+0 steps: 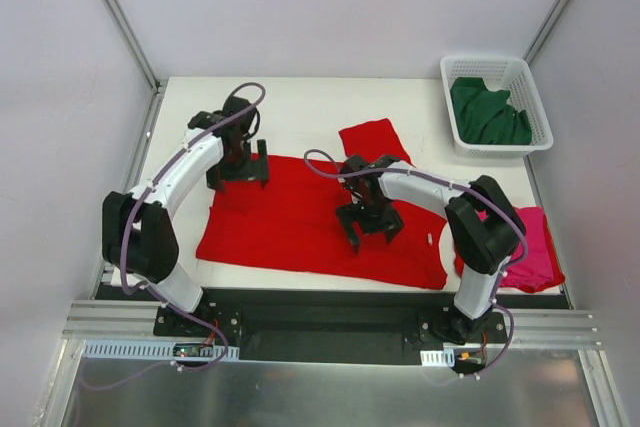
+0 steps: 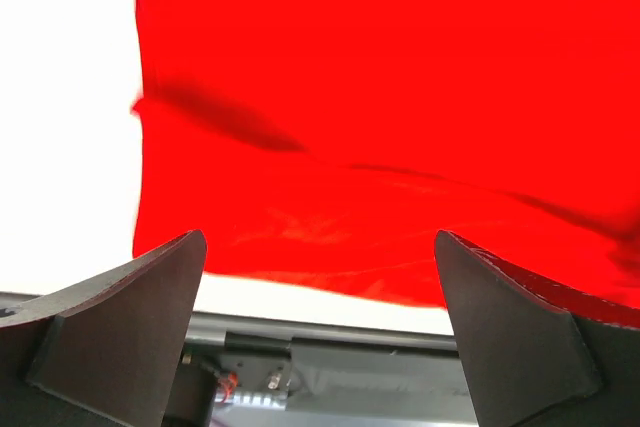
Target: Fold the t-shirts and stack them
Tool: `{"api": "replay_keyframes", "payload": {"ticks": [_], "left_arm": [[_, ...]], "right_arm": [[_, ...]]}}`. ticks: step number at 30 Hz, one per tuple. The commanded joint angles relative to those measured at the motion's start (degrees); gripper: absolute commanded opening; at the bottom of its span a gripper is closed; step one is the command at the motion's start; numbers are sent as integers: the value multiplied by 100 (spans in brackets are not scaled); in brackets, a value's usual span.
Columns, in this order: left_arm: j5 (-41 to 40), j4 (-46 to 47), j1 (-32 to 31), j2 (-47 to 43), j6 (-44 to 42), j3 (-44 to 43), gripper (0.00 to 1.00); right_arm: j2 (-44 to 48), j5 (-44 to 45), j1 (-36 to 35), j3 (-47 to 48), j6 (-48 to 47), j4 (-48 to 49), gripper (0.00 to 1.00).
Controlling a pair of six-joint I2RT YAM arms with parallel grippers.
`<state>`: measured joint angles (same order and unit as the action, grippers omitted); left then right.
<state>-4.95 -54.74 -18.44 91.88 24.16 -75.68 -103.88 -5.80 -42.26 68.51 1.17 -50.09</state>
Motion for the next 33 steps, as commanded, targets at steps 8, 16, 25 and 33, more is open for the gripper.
{"api": "replay_keyframes", "payload": {"ticks": [8,16,25,33], "left_arm": [[293,333,-151,1165,-605,-26,99],[-181,8,-151,964,-685,0,99],[-16,-599,-151,1176,693,18,99],[750,42,-116,551,2802,563,99]], "right_arm": [[420,457,271,1225,15,-994,96],[781,369,860,1297,-20,-1328,96],[851,290,1009,1156,-64,-1381,96],[895,202,1009,928,-73,-1311,96]]}}
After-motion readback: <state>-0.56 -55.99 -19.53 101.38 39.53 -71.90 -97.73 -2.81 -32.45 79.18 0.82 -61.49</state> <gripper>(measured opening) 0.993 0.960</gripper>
